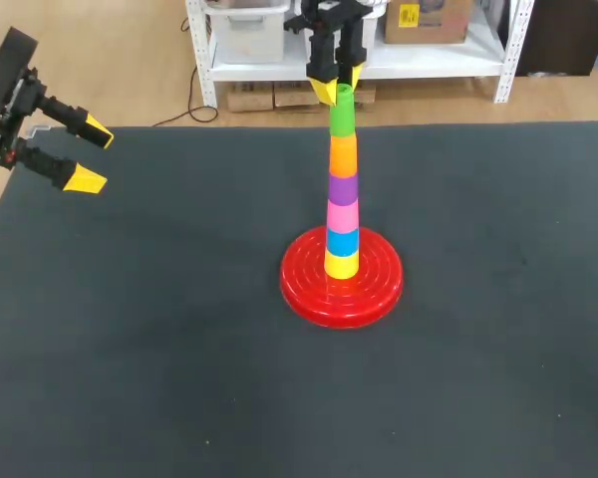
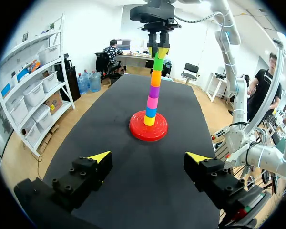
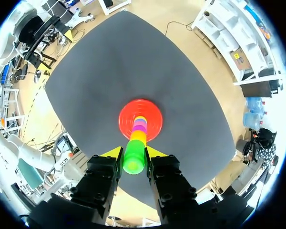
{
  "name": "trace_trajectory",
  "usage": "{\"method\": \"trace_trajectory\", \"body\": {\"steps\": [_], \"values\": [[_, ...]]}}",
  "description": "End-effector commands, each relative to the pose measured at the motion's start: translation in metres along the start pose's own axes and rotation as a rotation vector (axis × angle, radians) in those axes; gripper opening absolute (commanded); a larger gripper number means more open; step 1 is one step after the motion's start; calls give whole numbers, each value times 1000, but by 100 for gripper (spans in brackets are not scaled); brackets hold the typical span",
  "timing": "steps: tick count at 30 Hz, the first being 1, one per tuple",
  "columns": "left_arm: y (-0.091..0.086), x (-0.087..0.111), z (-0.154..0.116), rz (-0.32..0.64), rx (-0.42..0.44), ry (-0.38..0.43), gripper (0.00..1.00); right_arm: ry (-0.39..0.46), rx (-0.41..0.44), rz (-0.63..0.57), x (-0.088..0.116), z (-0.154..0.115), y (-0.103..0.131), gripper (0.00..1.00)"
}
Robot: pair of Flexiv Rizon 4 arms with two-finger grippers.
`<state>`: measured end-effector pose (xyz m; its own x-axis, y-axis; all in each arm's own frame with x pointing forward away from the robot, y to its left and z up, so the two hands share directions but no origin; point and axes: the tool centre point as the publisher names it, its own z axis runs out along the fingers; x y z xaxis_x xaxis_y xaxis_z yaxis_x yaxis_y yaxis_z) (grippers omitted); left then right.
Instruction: Pick up and stack the cylinders on the red base in this order: pink,purple,orange,green
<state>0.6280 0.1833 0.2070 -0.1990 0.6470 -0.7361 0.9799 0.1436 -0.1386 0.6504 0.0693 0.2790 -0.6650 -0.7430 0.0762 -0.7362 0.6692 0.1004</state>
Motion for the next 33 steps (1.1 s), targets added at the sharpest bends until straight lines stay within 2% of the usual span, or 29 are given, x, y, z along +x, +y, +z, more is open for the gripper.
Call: {"method": "trace_trajectory", "body": {"steps": [1, 33], "values": [[0, 1, 1, 3, -1, -3, 100, -7, -2, 0, 2, 2, 0, 0], [0, 1, 1, 3, -1, -3, 100, 4, -5, 5, 13, 12, 3, 0]]}}
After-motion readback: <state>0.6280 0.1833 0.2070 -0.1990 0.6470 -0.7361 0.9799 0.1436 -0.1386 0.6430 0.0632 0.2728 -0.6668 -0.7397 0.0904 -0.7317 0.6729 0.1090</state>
